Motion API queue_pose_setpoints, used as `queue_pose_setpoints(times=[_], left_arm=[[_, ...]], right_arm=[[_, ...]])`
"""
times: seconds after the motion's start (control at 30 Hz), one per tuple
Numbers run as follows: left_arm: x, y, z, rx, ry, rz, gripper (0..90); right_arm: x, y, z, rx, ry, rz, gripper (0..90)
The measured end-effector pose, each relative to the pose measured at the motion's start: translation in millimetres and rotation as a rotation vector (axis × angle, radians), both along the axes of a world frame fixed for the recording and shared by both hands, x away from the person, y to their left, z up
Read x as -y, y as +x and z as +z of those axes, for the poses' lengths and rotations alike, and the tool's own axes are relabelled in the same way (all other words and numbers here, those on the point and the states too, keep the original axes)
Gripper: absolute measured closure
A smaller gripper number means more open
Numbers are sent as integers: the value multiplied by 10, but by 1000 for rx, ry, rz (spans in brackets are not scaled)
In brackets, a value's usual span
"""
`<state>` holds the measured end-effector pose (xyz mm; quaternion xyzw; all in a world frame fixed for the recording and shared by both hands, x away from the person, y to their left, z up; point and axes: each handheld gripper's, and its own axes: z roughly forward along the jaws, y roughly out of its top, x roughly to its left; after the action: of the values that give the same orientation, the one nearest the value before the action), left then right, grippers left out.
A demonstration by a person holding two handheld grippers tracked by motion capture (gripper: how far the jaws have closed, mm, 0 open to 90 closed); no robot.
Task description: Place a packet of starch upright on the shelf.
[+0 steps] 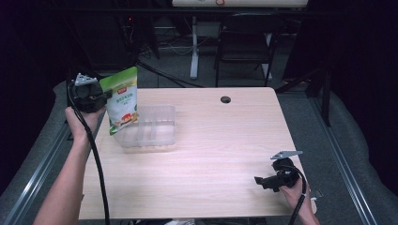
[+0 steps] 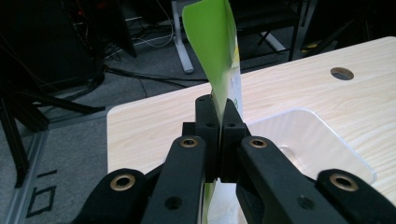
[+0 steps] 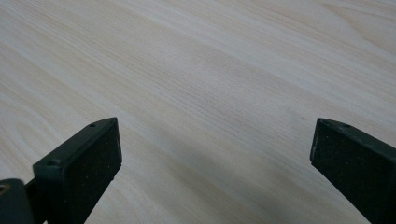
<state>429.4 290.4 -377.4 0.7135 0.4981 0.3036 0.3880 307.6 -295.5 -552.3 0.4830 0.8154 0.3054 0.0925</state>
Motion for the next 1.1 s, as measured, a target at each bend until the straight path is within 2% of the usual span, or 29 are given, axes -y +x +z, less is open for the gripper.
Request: queue_pose_setpoints(times=[0.23, 0.37, 0.43, 0.63, 0.77, 0.87, 0.93, 1.1], left_arm=[[-19, 26, -98, 0, -17, 8, 900], [-54, 62, -217, 0, -55, 13, 900], [-54, 65, -239, 4, -54, 15, 900], [-62, 82, -392, 9, -87, 18, 900], [-75, 81, -496, 26, -123, 29, 900], [-90, 76, -557, 15, -125, 33, 900], [-108, 73, -609, 21, -152, 33, 900], [-115, 61, -631, 21, -149, 33, 900]], right_arm=[[-1, -1, 1, 1, 0, 0, 16], [-3, -1, 0, 0, 0, 1, 16], [-6, -2, -1, 4, 0, -5, 16], [-2, 0, 0, 0, 0, 2, 16], [-1, 0, 0, 1, 3, 1, 16], [2, 2, -2, -3, 2, 2, 16], [5, 1, -4, 0, 3, 0, 16], [1, 1, -6, -2, 3, 0, 16]])
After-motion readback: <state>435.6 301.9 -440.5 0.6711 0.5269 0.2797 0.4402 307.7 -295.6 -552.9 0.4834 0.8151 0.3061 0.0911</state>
